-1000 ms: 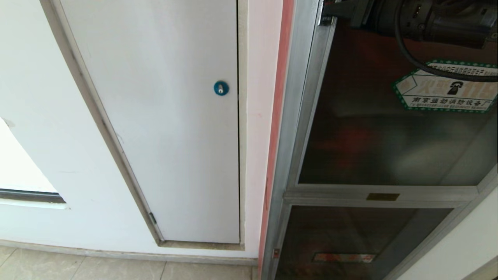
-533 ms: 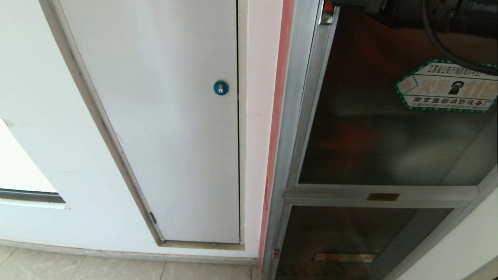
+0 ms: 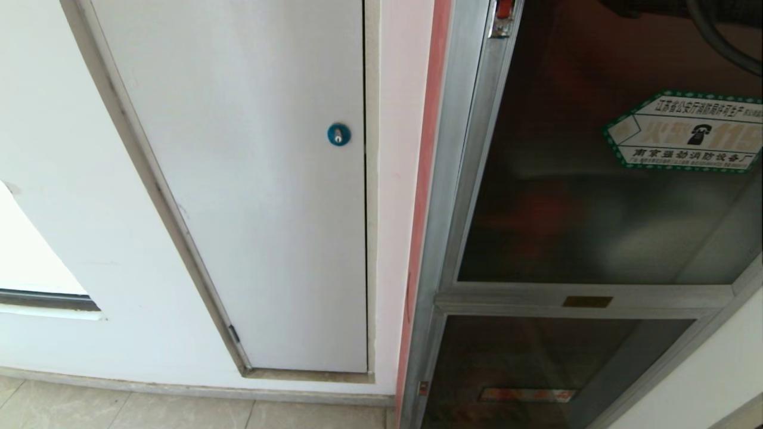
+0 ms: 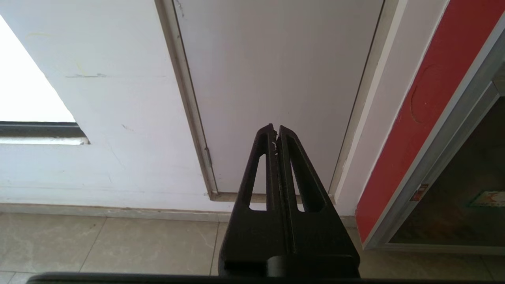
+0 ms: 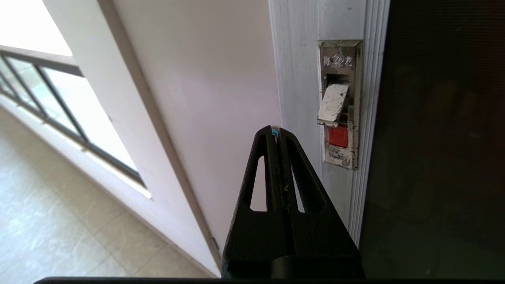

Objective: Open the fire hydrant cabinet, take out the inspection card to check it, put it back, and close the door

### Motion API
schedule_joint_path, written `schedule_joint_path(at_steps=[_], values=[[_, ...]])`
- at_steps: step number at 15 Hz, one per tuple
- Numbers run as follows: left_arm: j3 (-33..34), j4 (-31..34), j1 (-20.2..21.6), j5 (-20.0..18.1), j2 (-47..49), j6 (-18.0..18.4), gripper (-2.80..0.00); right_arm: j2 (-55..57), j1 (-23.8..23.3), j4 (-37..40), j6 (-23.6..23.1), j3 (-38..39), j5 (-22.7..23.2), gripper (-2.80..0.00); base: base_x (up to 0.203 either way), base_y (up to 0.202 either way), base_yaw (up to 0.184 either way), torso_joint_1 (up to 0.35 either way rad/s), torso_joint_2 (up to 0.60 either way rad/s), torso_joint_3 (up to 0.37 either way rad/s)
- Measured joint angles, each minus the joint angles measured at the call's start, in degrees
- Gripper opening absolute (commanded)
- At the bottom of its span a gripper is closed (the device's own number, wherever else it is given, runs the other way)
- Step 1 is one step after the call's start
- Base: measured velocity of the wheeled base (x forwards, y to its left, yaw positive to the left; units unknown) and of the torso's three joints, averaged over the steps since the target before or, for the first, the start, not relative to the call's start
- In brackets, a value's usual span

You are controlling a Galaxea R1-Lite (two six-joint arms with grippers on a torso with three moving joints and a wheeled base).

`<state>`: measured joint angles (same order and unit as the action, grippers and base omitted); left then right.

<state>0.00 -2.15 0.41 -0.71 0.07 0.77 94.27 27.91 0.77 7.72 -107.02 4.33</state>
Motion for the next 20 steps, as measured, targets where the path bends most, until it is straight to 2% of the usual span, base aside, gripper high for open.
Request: schedule_joint_path(at_steps=[2,7,8,12,14,16,20], values=[[0.0,0.0,0.0,0.0,0.0,0.0,-2.80,0.0,1.8,-0.2,0.0,0.0,-3.3,-2.80,0.000,0.000,0.000,0.000,0.00,0.000],[0.0,0.0,0.0,0.0,0.0,0.0,-2.80,0.4,2.5,-0.3,0.0,-0.2,-3.8,-2.80,0.000,0.000,0.000,0.000,0.00,0.000],[0.0,0.0,0.0,0.0,0.0,0.0,-2.80,0.5,2.4,-0.3,-0.1,-0.3,-3.8,0.00,0.000,0.000,0.000,0.000,0.00,0.000],[0.0,0.0,0.0,0.0,0.0,0.0,-2.80,0.4,2.1,-0.6,-2.7,1.0,-4.3,0.00,0.000,0.000,0.000,0.000,0.00,0.000],[0.0,0.0,0.0,0.0,0.0,0.0,-2.80,0.1,2.1,-3.4,-4.6,4.2,-6.0,0.00,0.000,0.000,0.000,0.000,0.00,0.000],[0.0,0.0,0.0,0.0,0.0,0.0,-2.80,-0.4,2.1,-9.5,-7.4,10.9,-7.8,0.00,0.000,0.000,0.000,0.000,0.00,0.000],[0.0,0.0,0.0,0.0,0.0,0.0,-2.80,-0.9,3.2,-28.8,-13.9,22.1,-14.1,0.00,0.000,0.000,0.000,0.000,0.00,0.000]])
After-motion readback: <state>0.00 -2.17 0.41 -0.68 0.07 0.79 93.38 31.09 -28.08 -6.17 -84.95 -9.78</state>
